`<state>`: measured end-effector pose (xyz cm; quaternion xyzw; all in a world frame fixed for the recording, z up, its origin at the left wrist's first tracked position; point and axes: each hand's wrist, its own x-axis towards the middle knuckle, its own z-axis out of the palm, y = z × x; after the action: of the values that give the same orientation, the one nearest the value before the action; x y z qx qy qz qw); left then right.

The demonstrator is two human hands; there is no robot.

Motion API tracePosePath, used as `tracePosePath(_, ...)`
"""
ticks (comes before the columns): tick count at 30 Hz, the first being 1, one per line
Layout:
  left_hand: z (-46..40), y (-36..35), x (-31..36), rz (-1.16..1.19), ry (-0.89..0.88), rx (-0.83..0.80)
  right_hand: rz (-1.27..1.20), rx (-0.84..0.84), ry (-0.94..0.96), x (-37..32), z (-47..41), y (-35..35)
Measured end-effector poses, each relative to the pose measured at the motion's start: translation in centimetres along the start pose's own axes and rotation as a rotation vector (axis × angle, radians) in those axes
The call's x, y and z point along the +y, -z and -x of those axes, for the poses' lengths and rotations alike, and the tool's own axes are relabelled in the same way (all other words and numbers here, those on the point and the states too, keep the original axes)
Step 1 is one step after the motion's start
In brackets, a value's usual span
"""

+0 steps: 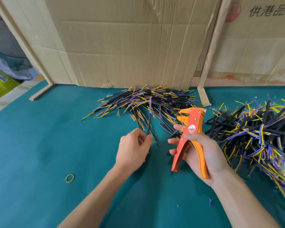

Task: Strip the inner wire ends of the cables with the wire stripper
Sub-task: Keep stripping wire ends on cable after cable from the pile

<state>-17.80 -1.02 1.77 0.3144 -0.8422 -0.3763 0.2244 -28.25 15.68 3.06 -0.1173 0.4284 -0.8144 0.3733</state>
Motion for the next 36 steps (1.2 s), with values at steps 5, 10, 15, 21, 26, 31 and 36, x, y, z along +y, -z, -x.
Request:
tracePosePath(5, 0.9, -0.1, -1.3, 0.194, -0.081, 0.095, -0.088, -0.006, 0.047, -1.3, 0.4, 0.7)
tracePosePath(10, 0.8, -0.9, -1.4, 0.144, -0.213, 0.054, -0.095, -0.104, 0.000, -1.5, 0.4, 0.3)
tracePosePath(15, 0.9, -0.8, -1.5, 0.081, -0.342, -0.011, -0.056, -0.136, -0.036, -1.1, -0.1, 0.5)
tracePosePath(21, 0.7, -0.2, -0.4, 0.273, -0.282, -0.166, -0.048, -0.258, -0.065, -0.9, -0.2, 0.6)
tracePosePath(26, 0.3, -0.2, -0.3, 0.415, -0.179, -0.301, -0.016, -0.355, -0.149, -0.1, -0.3, -0.2)
tracePosePath(31, 0.1, -0.4, -0.5, 0.484, -0.132, -0.369, 0.011, -0.338, -0.170, 0.4, -0.5, -0.3)
tracePosePath(36, -0.2, 0.0, -0.5, 0.601, -0.046, -0.356, -0.030, -0.287, -0.133, 0.2, -0.7, 0.2)
